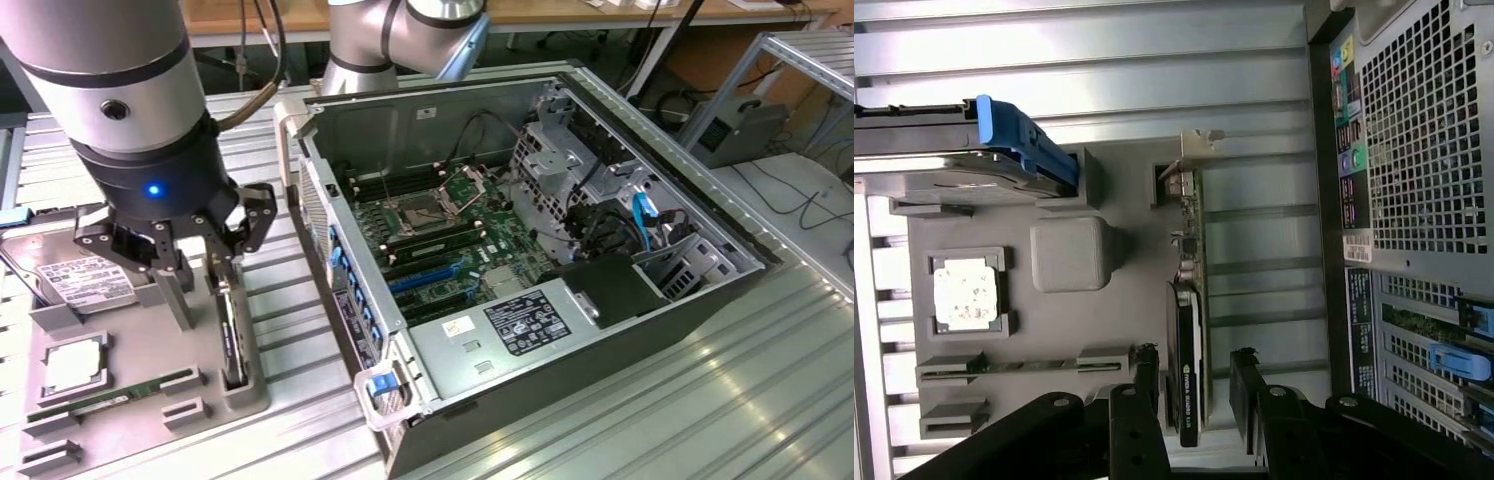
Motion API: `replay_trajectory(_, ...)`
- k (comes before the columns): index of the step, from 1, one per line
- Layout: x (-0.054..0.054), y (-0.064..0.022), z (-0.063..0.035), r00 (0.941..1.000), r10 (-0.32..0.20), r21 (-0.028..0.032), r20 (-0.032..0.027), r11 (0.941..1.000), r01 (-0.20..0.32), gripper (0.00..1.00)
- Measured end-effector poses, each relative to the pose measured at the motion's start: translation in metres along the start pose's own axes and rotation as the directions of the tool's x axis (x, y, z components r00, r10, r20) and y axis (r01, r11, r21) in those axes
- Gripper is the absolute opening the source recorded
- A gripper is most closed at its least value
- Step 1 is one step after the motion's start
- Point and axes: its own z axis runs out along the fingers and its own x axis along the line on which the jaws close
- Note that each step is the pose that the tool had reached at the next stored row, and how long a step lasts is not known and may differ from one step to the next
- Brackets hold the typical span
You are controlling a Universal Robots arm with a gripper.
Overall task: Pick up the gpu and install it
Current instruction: 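Pick up the gpu and move the gpu toward the slot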
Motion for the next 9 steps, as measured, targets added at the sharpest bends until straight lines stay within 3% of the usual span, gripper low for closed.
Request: replay_trajectory(9,0.000,-0.0007,0.0148,1.0000,0.000,0.0000,0.0000,1.0000,0.000,0.42)
